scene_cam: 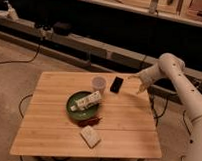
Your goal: Place the eraser in the ceramic cup
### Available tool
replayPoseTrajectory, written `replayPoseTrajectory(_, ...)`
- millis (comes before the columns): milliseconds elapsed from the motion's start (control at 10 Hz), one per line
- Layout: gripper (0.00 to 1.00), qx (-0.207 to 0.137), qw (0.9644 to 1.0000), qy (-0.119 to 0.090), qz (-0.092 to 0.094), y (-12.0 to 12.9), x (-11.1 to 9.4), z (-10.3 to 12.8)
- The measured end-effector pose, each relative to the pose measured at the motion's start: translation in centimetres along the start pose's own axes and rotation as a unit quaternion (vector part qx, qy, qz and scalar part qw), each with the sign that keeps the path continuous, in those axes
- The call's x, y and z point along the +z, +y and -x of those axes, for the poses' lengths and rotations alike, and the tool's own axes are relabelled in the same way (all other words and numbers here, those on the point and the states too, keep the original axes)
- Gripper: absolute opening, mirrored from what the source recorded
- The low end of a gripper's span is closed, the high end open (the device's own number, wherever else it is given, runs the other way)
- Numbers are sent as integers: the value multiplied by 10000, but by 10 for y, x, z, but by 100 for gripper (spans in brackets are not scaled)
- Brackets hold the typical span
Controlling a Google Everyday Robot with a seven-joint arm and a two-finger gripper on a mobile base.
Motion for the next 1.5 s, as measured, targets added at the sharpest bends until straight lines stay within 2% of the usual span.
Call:
replayPoseTrajectory(100,65,26,9999,-11,169,0,7,-5)
replayPoseTrajectory(200,65,-3,9997,-16,262,-4,12,-9)
replayPoseTrajectory(400,65,-123,9994,8,338,-19,21,-14)
replayPoseTrajectory(500,65,-219,9993,75,297,-29,26,-17)
replayPoseTrajectory(600,65,-334,9991,200,173,-42,31,-22)
replayPoseTrajectory(800,65,-651,9966,464,-198,-70,49,-28)
replayPoseTrajectory(900,65,-752,9953,524,-317,-76,60,-27)
replayPoseTrajectory(1300,65,-903,9933,550,-465,-70,91,-24)
replayPoseTrajectory(1500,65,-1009,9913,583,-604,-70,97,-23)
